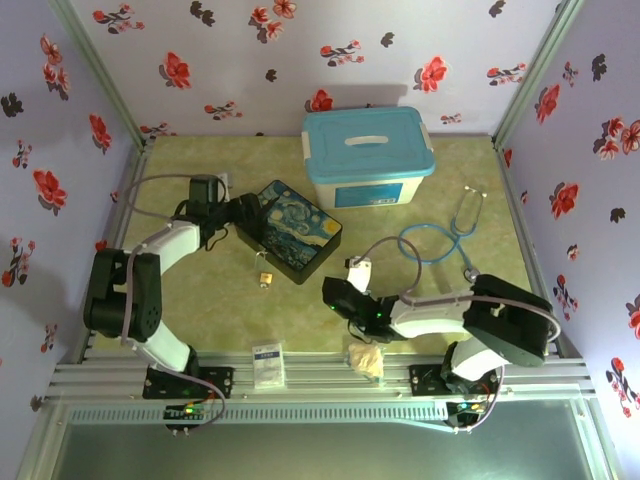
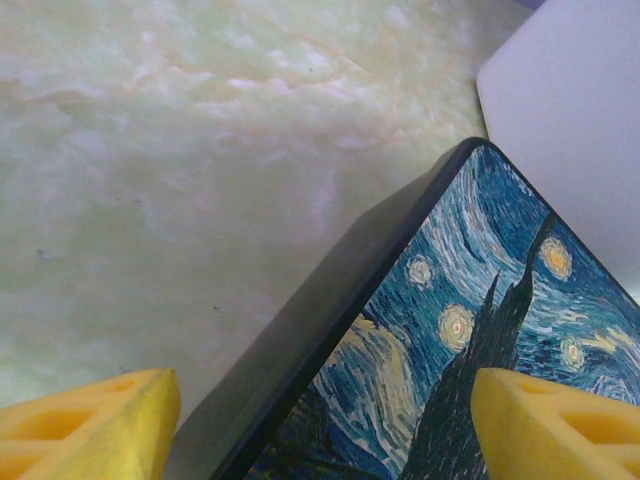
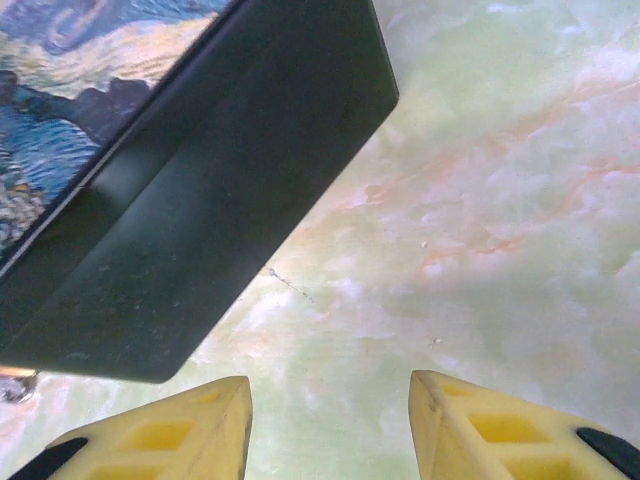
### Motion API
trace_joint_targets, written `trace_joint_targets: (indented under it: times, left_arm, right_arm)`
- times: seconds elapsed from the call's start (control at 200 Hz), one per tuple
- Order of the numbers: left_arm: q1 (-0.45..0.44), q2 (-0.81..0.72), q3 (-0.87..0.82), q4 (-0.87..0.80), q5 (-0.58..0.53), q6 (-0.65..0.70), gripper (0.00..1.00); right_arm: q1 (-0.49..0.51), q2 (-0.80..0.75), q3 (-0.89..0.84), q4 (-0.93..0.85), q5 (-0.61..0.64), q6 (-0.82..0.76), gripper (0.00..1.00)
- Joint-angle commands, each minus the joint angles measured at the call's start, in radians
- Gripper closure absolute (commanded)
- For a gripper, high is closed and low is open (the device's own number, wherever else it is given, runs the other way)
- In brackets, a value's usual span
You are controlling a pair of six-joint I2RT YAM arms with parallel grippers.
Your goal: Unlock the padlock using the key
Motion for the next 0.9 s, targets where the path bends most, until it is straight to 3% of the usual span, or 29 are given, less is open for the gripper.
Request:
trace_joint_targets:
  times: [0.0,0.11,0.235,0.37,0.53,0.73,0.895]
  left_arm:
    - [-0.004,0.037,0.016,0.001,0.056,0.024,0.27]
    - [-0.016,0.009,-0.051,0.037,0.062,-0.004,0.29]
    - [-0.042,-0.049,-0.116,0.058,0.063,-0.031,0.30]
    - [-0.074,-0.094,-0.177,0.086,0.063,-0.052,0.30]
    - [-0.112,-0.118,-0.236,0.126,0.063,-0.095,0.29]
    - [-0.146,-0.124,-0.296,0.206,0.032,-0.166,0.29]
    - [-0.150,-0.168,-0.304,0.176,0.012,-0.178,0.29]
  right_arm:
    - [0.026,-0.045,-0.021,0.095,-0.099,-0.126,0.54]
    - [0.071,-0.002,-0.018,0.225,-0.279,-0.228,0.54]
    - [0.116,0.082,0.016,0.333,-0.372,-0.276,0.54]
    - [0.118,0.134,0.043,0.371,-0.303,-0.265,0.53]
    - [0.098,0.143,0.103,0.240,-0.149,-0.234,0.52]
    - [0.036,0.223,0.096,0.327,-0.204,-0.102,0.52]
    - [0.031,0.280,0.123,0.380,-0.208,-0.074,0.51]
